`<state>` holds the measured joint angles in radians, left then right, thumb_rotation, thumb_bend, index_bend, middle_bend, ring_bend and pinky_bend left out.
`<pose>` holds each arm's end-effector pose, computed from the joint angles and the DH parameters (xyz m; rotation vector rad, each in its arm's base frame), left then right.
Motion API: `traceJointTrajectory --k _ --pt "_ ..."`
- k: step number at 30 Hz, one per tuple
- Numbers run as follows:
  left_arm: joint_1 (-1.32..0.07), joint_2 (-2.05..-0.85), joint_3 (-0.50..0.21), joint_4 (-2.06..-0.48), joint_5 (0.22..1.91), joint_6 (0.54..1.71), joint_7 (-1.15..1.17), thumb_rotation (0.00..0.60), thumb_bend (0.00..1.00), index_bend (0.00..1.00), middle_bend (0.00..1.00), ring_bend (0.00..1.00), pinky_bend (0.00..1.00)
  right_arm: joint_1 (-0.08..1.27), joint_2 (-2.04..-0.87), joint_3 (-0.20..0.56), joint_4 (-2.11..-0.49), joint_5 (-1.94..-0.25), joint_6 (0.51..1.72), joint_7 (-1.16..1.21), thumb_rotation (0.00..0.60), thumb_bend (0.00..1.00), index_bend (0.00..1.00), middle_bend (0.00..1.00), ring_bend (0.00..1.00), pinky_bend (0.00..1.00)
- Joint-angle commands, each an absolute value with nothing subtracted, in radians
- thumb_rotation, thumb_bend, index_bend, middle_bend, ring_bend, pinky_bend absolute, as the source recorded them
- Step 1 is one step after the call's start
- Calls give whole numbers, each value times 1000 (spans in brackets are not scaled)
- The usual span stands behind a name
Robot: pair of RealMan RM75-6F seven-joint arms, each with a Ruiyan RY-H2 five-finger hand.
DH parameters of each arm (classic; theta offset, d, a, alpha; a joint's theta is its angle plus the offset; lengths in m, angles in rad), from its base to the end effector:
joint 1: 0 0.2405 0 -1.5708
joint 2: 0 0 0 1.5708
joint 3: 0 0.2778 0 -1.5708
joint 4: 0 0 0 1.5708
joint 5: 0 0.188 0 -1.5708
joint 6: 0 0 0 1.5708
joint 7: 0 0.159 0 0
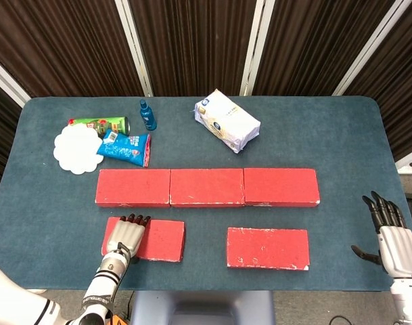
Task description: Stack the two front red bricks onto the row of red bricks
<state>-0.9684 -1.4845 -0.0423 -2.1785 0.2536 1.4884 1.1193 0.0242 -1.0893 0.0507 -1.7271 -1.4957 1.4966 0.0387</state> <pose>-0.1338 0.2835 0.0156 -1.9280 -0.9526 -0.2226 -0.3133 -0.1756 0.1910 1.3016 -1.0266 0.9628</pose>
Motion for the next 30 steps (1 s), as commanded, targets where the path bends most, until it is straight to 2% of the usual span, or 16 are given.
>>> traceJointTrajectory --k 1,8,17,20,25,30 --pt "-966 -1471 -38 -2199 261 1507 1124 600 200 0 144 88 285 24 -1089 51 -1727 -1496 1497 40 600 0 81 28 33 0" --pt "-950 -1398 -22 -2309 312 1605 1136 600 200 0 143 88 283 22 -1088 52 -1729 -1498 1504 44 600 0 81 28 33 0" --pt "-971 -1334 -57 -2356 341 1694 1197 600 199 0 141 88 276 19 -1085 49 -1730 -1505 1509 51 600 0 81 28 33 0" --pt "-1001 -1324 -100 -2356 314 1702 1233 600 199 0 140 88 276 19 -1083 49 -1731 -1506 1510 57 600 0 81 28 33 0" --pt "-1087 -1324 -212 -2355 189 1698 1325 600 199 0 140 88 275 19 -1080 50 -1729 -1502 1507 61 600 0 81 28 33 0" --pt "-1193 -1359 -338 -2248 11 1658 1408 600 200 0 139 88 274 19 -1077 50 -1728 -1502 1505 67 600 0 80 28 33 0"
